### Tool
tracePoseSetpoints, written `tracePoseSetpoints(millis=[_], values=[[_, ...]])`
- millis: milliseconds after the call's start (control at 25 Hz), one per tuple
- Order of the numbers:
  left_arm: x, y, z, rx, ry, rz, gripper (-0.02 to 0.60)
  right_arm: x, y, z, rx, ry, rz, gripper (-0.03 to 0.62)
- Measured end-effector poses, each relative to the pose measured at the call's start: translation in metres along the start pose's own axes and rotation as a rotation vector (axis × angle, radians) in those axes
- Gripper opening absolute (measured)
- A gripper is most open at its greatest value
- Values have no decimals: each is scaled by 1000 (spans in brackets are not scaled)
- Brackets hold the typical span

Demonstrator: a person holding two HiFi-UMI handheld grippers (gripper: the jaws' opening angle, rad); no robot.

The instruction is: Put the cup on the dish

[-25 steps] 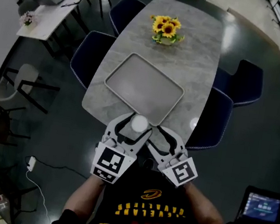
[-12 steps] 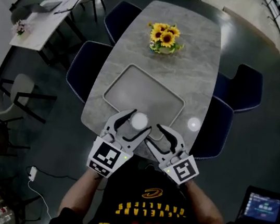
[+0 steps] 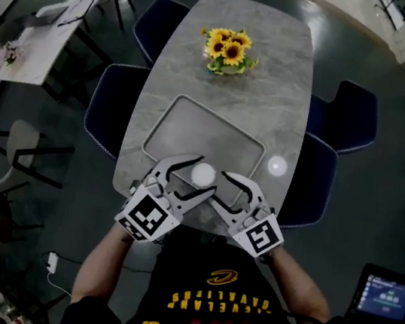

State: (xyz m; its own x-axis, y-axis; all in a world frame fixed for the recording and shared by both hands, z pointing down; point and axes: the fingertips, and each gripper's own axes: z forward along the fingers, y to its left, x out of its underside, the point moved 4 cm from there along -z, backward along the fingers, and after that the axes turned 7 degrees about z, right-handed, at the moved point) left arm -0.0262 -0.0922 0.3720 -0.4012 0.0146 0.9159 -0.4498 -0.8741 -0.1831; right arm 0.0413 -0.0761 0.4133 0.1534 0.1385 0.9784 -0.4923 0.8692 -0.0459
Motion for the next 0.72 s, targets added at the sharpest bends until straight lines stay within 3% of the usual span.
tracePoseSetpoints(millis=[200,280,720], values=[[11,2,11,71,8,-6,267,9,-3,13,29,30,-39,207],[13,3,14,88,5,-14,267,10,-6,17,48,26,-30,249],[31,12,23,141,-4,-59,267,15,-13,40,117,47,-47,249]])
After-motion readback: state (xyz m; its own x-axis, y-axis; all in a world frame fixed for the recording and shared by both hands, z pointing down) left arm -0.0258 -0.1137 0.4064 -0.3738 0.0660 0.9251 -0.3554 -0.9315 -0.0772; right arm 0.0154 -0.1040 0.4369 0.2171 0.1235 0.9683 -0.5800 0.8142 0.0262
